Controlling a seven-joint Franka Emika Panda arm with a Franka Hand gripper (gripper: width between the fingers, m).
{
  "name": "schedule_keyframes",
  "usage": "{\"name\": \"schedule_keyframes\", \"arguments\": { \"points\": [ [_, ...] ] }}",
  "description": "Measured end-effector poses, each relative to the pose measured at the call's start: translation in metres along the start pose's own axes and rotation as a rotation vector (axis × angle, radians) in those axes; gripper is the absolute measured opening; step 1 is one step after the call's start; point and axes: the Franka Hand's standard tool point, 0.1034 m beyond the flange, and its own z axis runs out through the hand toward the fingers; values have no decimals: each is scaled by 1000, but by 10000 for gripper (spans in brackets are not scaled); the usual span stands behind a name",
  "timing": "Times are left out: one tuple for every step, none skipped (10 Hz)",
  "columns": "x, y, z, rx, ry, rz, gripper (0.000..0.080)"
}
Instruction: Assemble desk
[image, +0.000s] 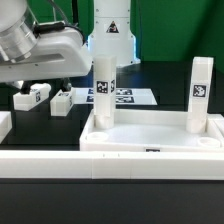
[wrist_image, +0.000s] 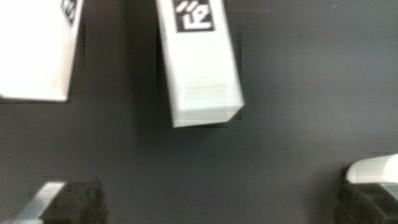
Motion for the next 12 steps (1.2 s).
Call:
{"name": "schedule_keyframes", "arguments": {
  "points": [
    [-5,7,4,5,-5,15,649],
    [-8,12,8,9,-11,26,649],
    [-10,14,13,10,-17,34,649],
    [-11,14,14,12,-27,33,649],
    [-12,14,15,14,-41,33,649],
    [-11,14,16,13,-39,33,649],
    [-13,15,17,19,-56,33,649],
    [-18,19,23,39,-115,44,649],
    [-20,21,25,44,-197,49,649],
    [-21,20,27,47,-256,48,649],
    [-20,20,30,52,-298,50,649],
    [-23,20,33,62,-362,53,649]
  ]
}}
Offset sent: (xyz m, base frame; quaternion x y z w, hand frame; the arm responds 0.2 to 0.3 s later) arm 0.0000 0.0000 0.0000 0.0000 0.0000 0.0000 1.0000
